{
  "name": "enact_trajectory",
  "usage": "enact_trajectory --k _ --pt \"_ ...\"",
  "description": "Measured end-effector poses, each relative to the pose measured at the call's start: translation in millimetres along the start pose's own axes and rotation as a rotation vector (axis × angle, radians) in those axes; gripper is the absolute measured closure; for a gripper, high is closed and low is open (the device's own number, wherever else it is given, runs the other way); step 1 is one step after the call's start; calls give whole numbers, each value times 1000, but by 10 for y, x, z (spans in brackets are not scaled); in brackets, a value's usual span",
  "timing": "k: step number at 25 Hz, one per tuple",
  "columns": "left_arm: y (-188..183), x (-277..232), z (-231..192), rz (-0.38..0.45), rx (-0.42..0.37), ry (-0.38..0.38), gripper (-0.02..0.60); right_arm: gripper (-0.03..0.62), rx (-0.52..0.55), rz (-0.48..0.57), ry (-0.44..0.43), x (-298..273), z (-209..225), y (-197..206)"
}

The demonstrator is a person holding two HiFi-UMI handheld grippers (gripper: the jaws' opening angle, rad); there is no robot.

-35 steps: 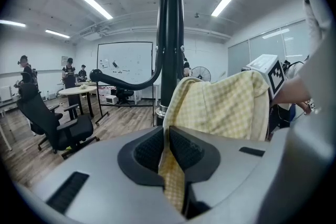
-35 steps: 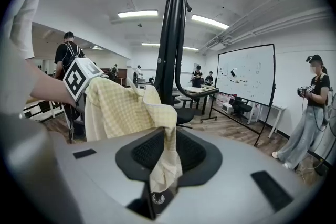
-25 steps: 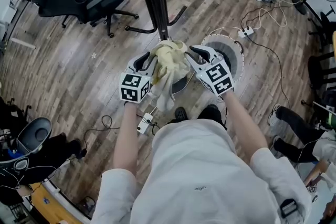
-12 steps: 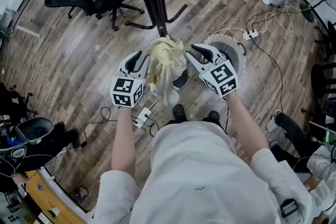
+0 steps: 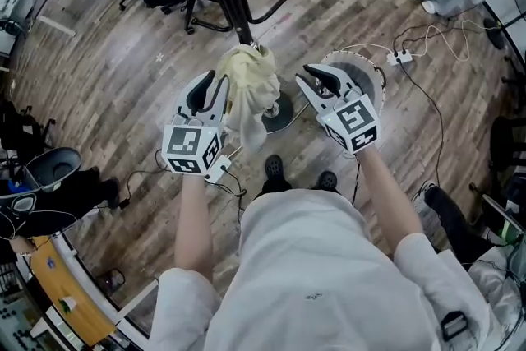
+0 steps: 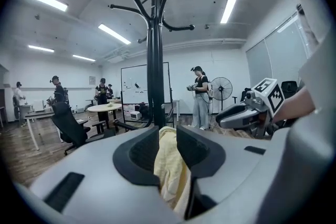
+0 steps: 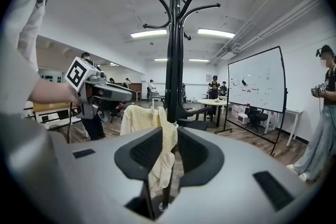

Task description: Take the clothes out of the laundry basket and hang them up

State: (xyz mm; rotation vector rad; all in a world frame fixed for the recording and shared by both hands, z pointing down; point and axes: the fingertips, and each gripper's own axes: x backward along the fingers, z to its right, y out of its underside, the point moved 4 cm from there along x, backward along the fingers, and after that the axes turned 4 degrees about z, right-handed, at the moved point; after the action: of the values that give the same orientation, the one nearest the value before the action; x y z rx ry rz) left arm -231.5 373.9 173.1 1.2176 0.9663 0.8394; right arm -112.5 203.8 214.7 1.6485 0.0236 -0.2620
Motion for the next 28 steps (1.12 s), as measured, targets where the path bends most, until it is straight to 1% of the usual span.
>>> enact_trajectory --k 2,6,9,14,18,19,23,28 --pt "-115 20 116 13 -12 -2 468 497 15 3 -5 93 39 -5" --pt "-326 28 405 39 -37 4 468 499 6 18 -12 336 147 -18" --pt "-377 12 674 49 -43 11 474 502 3 39 -8 558 223 -4" --pt "-345 -104 1122 43 -43 35 482 508 2 62 9 940 381 67" --pt "-300 -282 1428 32 -33 62 508 513 -7 51 35 1214 576 184" --pt "-281 -337 1511 28 -31 71 520 513 -9 46 47 1297 634 223" --pt "-178 -577 1857 10 -10 116 520 513 -23 7 104 1672 877 426" --pt "-63 -919 2281 -23 3 202 520 513 -49 -35 180 2122 1131 664"
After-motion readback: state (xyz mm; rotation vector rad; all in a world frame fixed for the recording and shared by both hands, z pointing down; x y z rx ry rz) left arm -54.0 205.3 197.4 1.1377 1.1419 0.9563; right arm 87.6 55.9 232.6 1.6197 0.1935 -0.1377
